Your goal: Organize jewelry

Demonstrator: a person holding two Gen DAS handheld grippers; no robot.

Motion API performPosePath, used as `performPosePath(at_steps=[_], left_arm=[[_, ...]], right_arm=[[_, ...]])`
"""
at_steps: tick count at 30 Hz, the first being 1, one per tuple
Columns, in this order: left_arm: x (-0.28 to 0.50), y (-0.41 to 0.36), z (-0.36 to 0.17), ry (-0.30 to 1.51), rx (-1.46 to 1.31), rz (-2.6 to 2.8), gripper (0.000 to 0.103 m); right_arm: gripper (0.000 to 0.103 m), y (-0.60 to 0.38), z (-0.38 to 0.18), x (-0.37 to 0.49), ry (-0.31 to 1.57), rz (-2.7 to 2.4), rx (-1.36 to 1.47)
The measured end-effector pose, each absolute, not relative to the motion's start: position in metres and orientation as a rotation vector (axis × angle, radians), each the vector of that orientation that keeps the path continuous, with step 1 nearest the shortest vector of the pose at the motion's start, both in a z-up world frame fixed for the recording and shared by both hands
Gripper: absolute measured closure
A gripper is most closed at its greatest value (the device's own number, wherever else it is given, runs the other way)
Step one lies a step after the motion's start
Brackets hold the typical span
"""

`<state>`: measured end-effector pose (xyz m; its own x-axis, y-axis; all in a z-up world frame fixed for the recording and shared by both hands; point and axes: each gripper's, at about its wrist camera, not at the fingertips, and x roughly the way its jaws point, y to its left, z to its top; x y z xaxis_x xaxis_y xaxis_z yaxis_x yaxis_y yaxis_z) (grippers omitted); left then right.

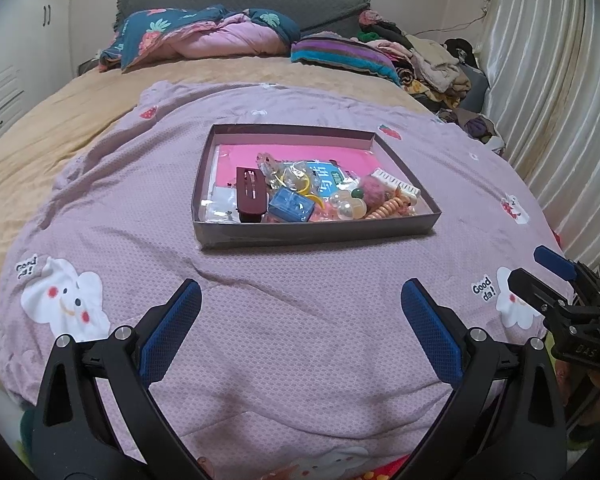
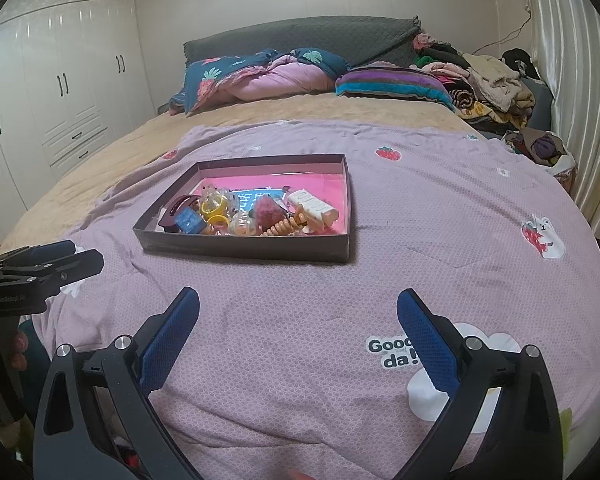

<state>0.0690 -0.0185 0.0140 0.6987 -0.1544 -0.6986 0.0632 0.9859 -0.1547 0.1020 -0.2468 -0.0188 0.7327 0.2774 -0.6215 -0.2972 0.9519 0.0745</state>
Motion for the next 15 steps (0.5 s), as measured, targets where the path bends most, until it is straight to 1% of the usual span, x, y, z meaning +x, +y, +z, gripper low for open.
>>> performPosePath(at_steps=[15], left_arm=[[0.0687, -0.0172, 0.0143, 0.793, -0.123, -0.117, 0.010]], right_arm=[[0.004, -0.2474, -0.0188, 0.1021, 0.680, 0.315, -0.031]])
